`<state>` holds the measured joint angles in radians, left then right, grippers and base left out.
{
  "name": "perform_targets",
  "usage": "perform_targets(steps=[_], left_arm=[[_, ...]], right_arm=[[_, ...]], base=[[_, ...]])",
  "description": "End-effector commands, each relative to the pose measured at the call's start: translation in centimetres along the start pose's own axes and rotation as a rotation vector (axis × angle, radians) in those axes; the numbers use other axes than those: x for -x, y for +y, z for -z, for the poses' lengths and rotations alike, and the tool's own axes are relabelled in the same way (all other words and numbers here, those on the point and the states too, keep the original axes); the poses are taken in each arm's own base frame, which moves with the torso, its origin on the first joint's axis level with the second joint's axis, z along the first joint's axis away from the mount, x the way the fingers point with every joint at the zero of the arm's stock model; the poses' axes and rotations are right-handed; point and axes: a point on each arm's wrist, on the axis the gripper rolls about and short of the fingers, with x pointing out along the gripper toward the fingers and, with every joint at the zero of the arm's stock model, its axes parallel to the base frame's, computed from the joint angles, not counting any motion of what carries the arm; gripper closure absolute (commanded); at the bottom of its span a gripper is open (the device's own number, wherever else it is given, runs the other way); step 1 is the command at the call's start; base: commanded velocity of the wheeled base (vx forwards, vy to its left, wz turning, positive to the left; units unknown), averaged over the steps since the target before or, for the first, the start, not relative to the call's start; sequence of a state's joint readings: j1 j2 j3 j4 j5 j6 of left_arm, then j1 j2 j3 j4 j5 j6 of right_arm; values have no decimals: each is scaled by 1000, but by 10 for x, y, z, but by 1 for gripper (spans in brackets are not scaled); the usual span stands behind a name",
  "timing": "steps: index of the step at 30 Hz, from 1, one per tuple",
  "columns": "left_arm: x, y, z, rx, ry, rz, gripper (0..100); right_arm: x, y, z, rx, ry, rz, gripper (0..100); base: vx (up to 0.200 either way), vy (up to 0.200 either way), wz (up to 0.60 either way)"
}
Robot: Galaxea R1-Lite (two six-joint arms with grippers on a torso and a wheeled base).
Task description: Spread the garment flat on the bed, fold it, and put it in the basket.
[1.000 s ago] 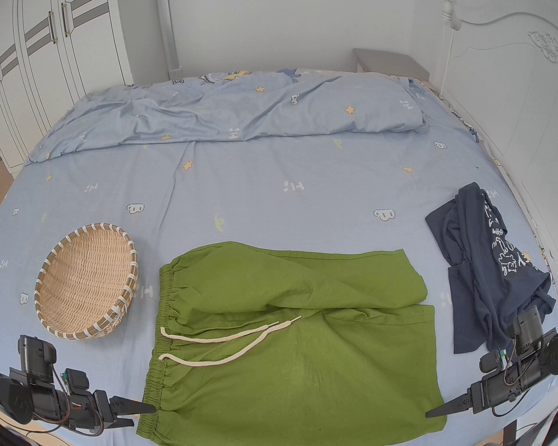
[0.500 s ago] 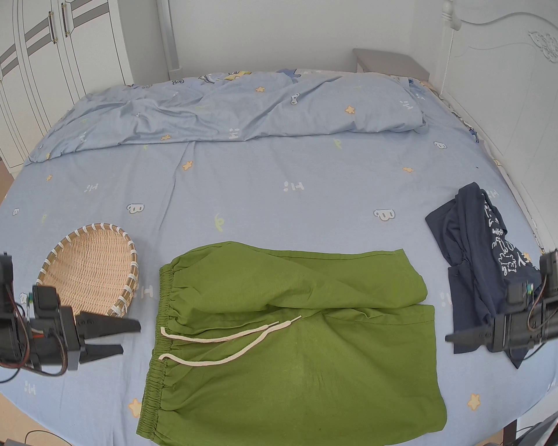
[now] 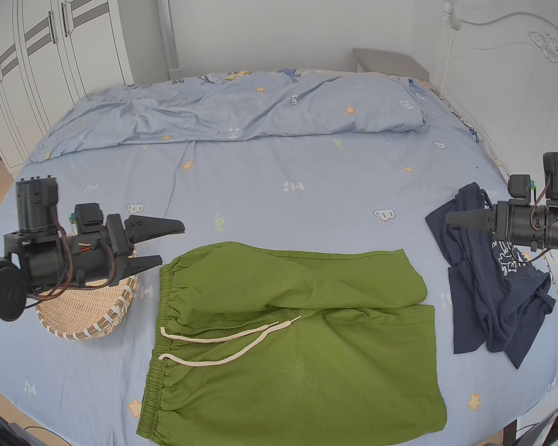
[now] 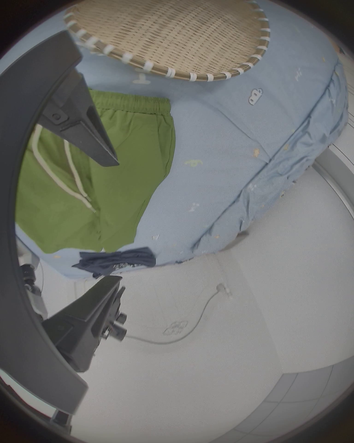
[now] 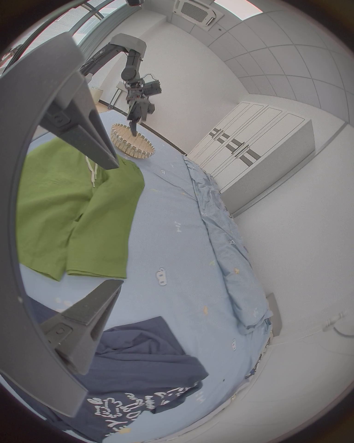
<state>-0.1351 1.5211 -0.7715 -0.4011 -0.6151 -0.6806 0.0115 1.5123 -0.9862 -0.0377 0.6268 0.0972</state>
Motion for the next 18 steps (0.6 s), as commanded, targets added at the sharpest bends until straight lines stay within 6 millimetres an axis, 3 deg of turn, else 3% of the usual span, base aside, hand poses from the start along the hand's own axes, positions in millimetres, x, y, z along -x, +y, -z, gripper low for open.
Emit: perform_targets(steps=[1, 5, 18], left_arm=[[-96, 53, 3, 69, 58, -144, 0], [-106, 65, -2, 65, -21, -172, 0], [-87, 97, -21, 103, -125, -282, 0]], right_arm=[[-45, -9, -16, 15, 37, -37, 0], [-53, -6, -10, 16, 62, -45, 0], [-57, -8, -9, 10, 71, -47, 0]], base=[[0, 0, 0], [0, 0, 0], [0, 0, 0]])
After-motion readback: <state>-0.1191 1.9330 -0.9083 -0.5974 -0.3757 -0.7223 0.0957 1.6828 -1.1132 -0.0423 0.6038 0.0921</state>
